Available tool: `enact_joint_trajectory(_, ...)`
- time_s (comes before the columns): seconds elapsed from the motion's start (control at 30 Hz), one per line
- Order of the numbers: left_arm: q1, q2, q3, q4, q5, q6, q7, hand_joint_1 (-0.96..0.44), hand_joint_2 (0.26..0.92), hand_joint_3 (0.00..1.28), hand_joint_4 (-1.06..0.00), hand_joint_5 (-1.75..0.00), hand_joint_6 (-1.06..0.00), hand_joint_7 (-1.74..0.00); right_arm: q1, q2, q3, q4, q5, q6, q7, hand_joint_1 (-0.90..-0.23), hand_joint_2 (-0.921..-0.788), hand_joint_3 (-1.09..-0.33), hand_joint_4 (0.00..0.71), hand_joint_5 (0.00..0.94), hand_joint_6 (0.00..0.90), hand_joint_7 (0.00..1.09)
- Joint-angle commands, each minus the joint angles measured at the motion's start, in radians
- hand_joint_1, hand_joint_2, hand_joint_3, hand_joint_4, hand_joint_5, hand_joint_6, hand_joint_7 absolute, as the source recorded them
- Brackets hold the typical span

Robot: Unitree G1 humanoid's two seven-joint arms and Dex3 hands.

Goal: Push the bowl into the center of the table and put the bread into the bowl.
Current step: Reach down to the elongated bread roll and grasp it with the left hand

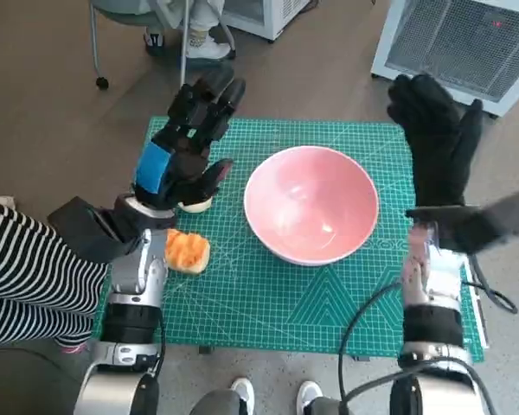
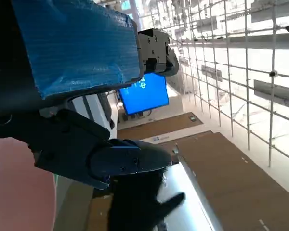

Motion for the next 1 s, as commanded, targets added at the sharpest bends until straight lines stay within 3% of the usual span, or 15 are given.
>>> enact_joint_trajectory(0.03,-0.015,-0.010,-0.019,-0.044,0.001,0.030,0.002,-0.61,0.921,0.42,-0.14,-0.03,0.00,-0.52,0.087,0.000,0.045,-0.149,-0.007,0.044,0.010,-0.680,-0.921,-0.774,0.168,0.012,0.186,0.22)
enact_joint_trajectory(0.23,-0.021,-0.011,-0.022,-0.068,-0.020,0.059,-0.012,-0.61,0.921,0.41,-0.14,-0.03,0.00,-0.52,0.134,-0.011,0.078,-0.277,0.014,0.085,0.030,-0.711,-0.921,-0.697,0.190,0.016,0.205,0.25)
enact_joint_trajectory(0.4,-0.032,-0.011,-0.021,-0.093,-0.042,0.086,-0.029,-0.60,0.921,0.38,-0.13,-0.02,0.00,-0.51,0.154,-0.021,0.096,-0.344,0.012,0.108,0.040,-0.720,-0.921,-0.666,0.186,0.009,0.193,0.26)
enact_joint_trajectory(1.0,-0.056,-0.008,-0.014,-0.120,-0.045,0.058,-0.057,-0.60,0.921,0.33,-0.13,-0.03,0.00,-0.56,0.152,-0.030,0.131,-0.365,-0.022,0.111,0.034,-0.727,-0.921,-0.660,0.192,0.008,0.205,0.30)
